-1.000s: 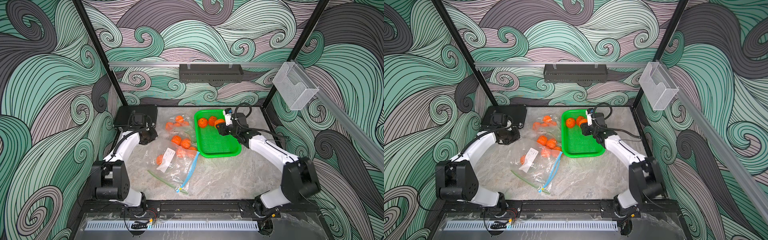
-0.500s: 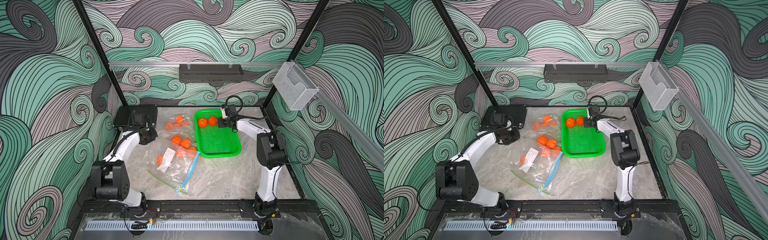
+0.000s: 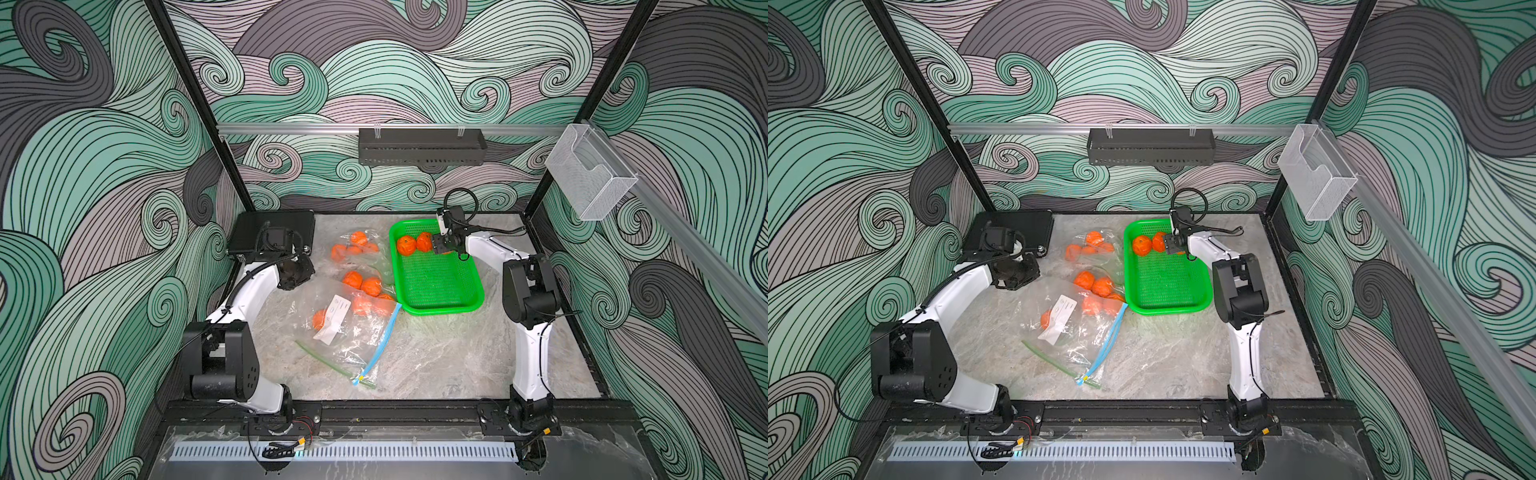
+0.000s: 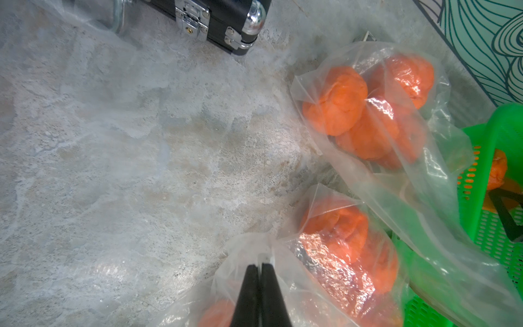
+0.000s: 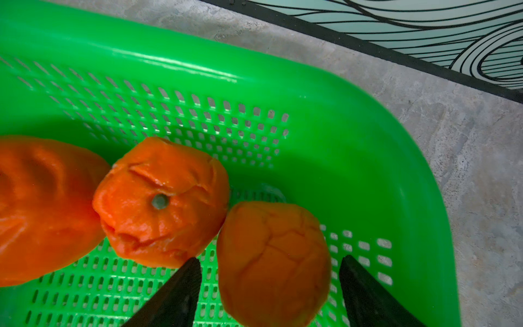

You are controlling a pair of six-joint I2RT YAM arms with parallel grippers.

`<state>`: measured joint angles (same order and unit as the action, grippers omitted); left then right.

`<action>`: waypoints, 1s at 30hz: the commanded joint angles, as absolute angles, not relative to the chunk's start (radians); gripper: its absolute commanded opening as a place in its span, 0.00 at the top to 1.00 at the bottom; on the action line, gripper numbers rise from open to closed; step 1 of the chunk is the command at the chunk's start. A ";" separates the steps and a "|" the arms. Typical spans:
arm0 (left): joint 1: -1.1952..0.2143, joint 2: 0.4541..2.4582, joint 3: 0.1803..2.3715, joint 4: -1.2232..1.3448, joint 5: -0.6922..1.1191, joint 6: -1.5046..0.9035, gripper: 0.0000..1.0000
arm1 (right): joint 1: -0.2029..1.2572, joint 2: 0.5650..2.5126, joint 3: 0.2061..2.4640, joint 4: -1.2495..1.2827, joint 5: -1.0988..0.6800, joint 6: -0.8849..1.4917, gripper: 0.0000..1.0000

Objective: Open the zip-top bag and take out the orange
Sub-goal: Place the orange in the basket.

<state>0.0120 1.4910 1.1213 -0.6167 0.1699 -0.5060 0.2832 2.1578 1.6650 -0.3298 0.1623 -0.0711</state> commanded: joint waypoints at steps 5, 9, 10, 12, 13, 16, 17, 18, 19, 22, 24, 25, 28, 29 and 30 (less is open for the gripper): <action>0.019 1.495 1.121 -0.634 0.181 -0.512 1.00 | 0.289 2.101 1.654 -0.354 0.161 -0.062 0.20; 0.019 1.495 1.124 -0.633 0.182 -0.512 1.00 | 0.316 1.917 1.541 -0.384 0.098 -0.042 0.23; 0.020 1.493 1.122 -0.634 0.181 -0.512 1.00 | 0.330 1.852 1.492 -0.382 0.070 -0.025 0.25; 0.020 1.492 1.122 -0.632 0.181 -0.512 1.00 | 0.362 1.724 1.372 -0.368 0.007 0.002 0.30; 0.020 1.495 1.121 -0.631 0.181 -0.515 1.00 | 0.391 1.651 1.302 -0.351 -0.008 0.018 0.33; 0.020 1.494 1.124 -0.635 0.181 -0.512 1.00 | 0.504 1.462 1.092 -0.266 -0.052 0.041 0.43; 0.020 1.493 1.123 -0.633 0.180 -0.512 1.00 | 0.541 1.409 1.039 -0.248 -0.068 0.046 0.46; 0.020 1.492 1.122 -0.633 0.180 -0.512 1.00 | 0.585 1.356 0.979 -0.232 -0.085 0.047 0.50; 0.020 1.490 1.120 -0.632 0.180 -0.514 1.00 | 0.628 1.305 0.928 -0.225 -0.104 0.046 0.52; 0.020 1.493 1.121 -0.632 0.178 -0.512 1.00 | 0.753 1.178 0.802 -0.194 -0.110 0.061 0.62; 0.020 1.493 1.122 -0.634 0.178 -0.512 1.00 | 0.824 1.113 0.728 -0.175 -0.117 0.048 0.64; 0.020 1.493 1.121 -0.632 0.179 -0.514 1.00 | 0.857 1.085 0.690 -0.157 -0.119 0.044 0.68; 0.020 1.490 1.122 -0.632 0.181 -0.514 1.00 | 0.913 1.059 0.594 -0.078 -0.158 0.037 0.72; 0.020 1.488 1.121 -0.631 0.182 -0.514 1.00 | 0.929 1.068 0.590 -0.077 -0.161 0.033 0.73; 0.020 1.489 1.121 -0.631 0.180 -0.514 1.00 | 0.950 1.082 0.588 -0.070 -0.160 0.023 0.73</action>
